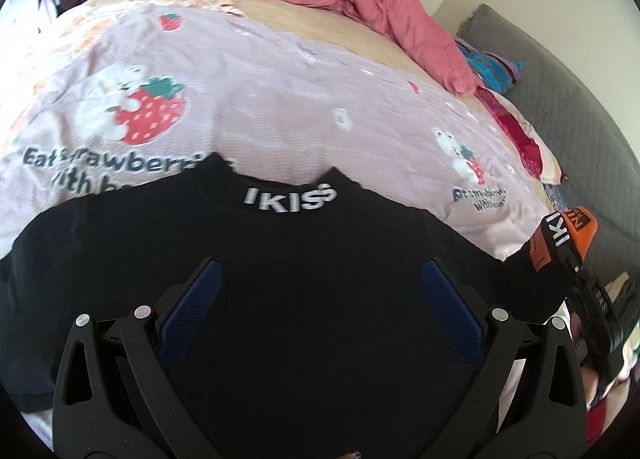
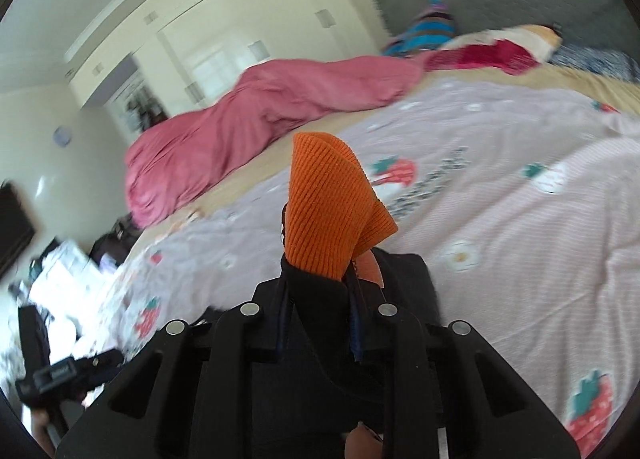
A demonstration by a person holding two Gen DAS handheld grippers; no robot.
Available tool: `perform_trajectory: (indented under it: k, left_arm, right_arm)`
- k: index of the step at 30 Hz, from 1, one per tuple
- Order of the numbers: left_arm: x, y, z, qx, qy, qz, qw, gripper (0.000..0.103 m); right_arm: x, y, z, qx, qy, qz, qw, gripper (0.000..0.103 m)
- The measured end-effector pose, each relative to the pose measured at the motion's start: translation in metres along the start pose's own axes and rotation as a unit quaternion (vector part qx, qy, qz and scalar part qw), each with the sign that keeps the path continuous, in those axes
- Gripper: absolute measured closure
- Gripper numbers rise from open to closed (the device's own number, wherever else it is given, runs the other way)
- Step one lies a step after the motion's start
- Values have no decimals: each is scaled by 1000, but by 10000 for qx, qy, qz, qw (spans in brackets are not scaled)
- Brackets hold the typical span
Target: Fold small clothes
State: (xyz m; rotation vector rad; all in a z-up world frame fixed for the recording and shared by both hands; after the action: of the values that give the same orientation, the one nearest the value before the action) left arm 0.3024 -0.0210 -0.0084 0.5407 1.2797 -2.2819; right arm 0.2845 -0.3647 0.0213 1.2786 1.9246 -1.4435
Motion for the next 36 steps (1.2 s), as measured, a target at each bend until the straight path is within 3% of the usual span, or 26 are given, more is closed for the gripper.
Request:
perform_trajectory:
  k: [5,9,14,20,22,25,29,34,36]
  left_arm:
    - [3,-10,-14,96,-178,58,9998,8]
    - [8,-13,-30,446,-589,11,9973,8]
    - [14,-14,-43,517,-808,-22,9954,8]
    - [24,-11,-57,945,-1184,-193,9883,8]
    - [26,-9,-60,1023,-1248,-238,9866,8]
    - [31,-6,-64,1167,-1359,-282,9834,8]
    - [36,0,-62,1206,-1304,-405,9833,8]
    - [48,11,-46,1283,-1088,-613,9838,10]
    - [56,18,-35,1390,-1001,-756,9823,24]
  right_arm:
    - [23,-3,-46,-246,-638,-72,9976,82]
    - [43,-4,-78,-408,-1121,-165,9927,82]
    - [63,0,-101,-513,-1538,-251,9864,82]
    - [92,8,-126,-613,-1961,-447,9777,79]
    - [98,11,-130,-669,-2021,-567,9754,78]
    - [108,11,-135,-840,-2059,-761,9720,66]
    - [117,3,-140,-1147,-2057,-922,9675,65]
    - [110,1,-126,-1036,-1872,-954,9722,65]
    - [105,2,-114,-921,-1675,-980,9767,65]
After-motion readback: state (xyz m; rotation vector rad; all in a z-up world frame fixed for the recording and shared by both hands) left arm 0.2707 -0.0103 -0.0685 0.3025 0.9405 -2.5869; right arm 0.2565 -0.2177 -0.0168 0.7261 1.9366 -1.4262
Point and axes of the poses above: each gripper's, at about its wrist camera, not at the fingertips, and y roughly the way its jaws point, z to its right, x to its underside, the point moved 4 cm from there along y, roughly the way its jaws point, and after that the axes turned 10 degrees about x, right-handed, at the moved point
